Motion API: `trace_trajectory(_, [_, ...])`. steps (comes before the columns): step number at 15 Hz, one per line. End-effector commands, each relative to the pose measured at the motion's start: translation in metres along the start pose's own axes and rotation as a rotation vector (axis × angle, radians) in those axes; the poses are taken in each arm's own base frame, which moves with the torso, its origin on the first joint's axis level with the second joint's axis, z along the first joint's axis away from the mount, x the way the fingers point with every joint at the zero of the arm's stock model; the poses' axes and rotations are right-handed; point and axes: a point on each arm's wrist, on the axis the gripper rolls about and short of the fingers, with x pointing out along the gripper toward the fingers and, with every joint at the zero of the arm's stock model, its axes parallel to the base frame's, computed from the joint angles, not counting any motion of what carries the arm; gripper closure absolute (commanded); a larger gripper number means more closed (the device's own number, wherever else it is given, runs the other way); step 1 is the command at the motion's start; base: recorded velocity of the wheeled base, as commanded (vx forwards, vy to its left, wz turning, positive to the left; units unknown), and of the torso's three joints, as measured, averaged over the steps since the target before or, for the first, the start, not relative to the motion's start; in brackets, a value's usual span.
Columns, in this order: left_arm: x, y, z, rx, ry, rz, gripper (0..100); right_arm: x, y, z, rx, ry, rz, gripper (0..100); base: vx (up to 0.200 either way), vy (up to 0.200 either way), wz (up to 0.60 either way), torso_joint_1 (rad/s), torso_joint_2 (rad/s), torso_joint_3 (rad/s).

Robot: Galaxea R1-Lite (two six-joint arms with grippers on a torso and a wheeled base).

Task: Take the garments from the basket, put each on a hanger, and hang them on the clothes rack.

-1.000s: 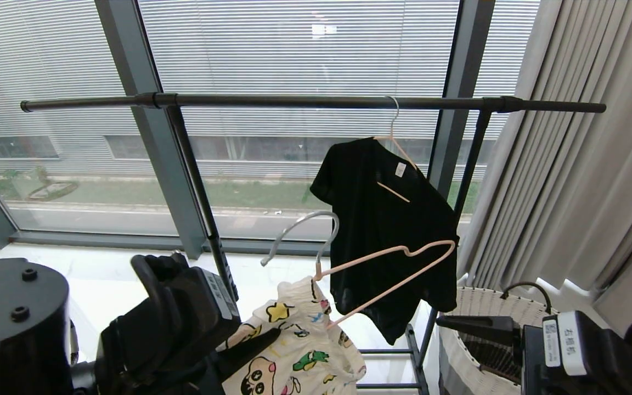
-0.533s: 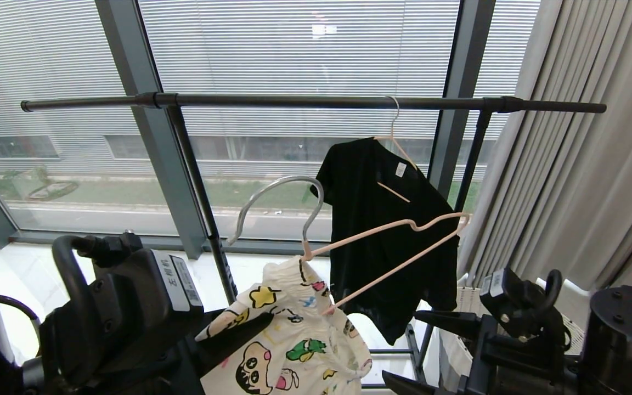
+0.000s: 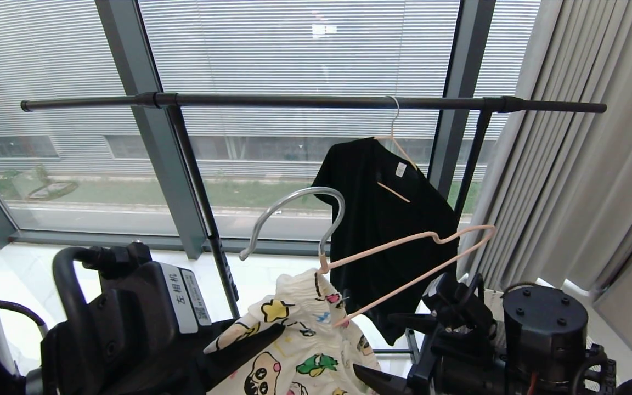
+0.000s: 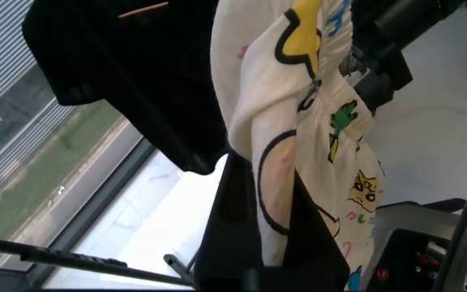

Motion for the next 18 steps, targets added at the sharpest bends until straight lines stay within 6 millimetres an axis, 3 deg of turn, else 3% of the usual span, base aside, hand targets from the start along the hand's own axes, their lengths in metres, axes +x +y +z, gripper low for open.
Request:
trace_trajectory(1, [0.004, 0.000, 0.001, -0.002, 0.006, -0.002, 100, 0.008, 0.000, -0.009, 0.000, 0.040, -0.015, 0, 0.000, 0.000, 0.00, 0.000, 0.00, 0.000])
trace_trajectory(3, [0.004, 0.000, 0.002, -0.002, 0.004, -0.001, 100, 0.014, -0.005, -0.018, 0.002, 0.062, -0.126, 0, 0.000, 0.000, 0.00, 0.000, 0.00, 0.000])
trace_trajectory(6, [0.000, 0.006, -0.001, -0.014, 0.011, 0.037, 100, 0.015, -0.029, -0.024, 0.025, 0.066, -0.345, 0, 0.000, 0.000, 0.00, 0.000, 0.00, 0.000])
trace_trajectory(10, [0.002, 0.016, -0.017, -0.042, 0.080, 0.097, 100, 0.001, -0.063, -0.010, 0.006, -0.028, -0.461, 0, 0.000, 0.000, 0.00, 0.000, 0.00, 0.000])
trace_trajectory(13, [0.001, 0.012, -0.027, -0.042, 0.113, 0.085, 100, -0.007, -0.080, -0.003, -0.031, -0.074, -0.523, 0, 0.000, 0.000, 0.00, 0.000, 0.00, 0.000])
trace_trajectory(18, [-0.003, 0.011, -0.030, -0.037, 0.113, 0.086, 100, -0.017, -0.093, 0.005, -0.043, -0.103, -0.569, 0, 0.000, 0.000, 0.00, 0.000, 0.00, 0.000])
